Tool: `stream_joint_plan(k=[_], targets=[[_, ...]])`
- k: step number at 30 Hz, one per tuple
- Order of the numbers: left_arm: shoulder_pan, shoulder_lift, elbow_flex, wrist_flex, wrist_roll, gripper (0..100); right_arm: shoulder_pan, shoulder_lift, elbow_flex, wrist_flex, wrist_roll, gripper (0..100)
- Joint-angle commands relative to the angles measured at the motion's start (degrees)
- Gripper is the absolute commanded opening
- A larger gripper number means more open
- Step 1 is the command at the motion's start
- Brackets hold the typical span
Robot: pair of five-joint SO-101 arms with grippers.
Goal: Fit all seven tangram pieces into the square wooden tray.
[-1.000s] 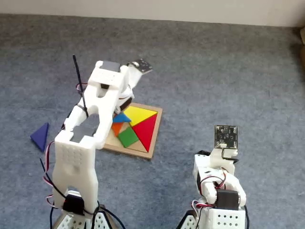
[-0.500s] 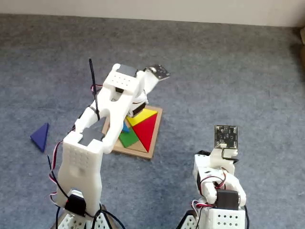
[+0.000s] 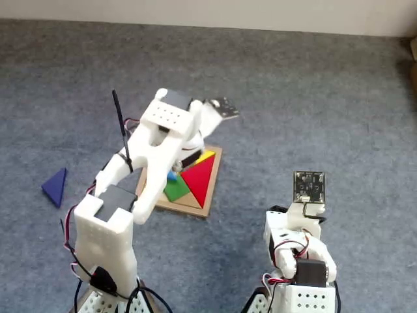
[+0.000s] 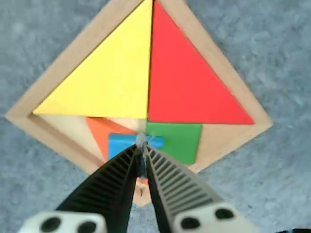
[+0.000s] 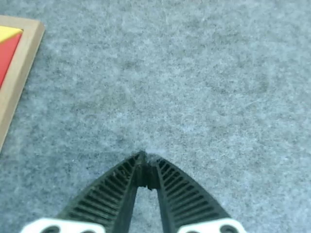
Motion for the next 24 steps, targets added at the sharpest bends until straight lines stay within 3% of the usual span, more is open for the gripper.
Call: stream_joint_plan(k=[1,15,24], targets=[[-3.8,-3.8,4.4,-3.6,-0.3,1,0.7,-0.3,5.8,-0.6,0.4,1.9],[-5.9,-12.5,5.6,-3.5,-0.3,1,0.7,-0.3,5.8,-0.6,0.4,1.9],[-12.0,-16.3,9.5,-4.0,-0.4,12,0.7,-0.3,5.8,-0.6,0.4,1.9]])
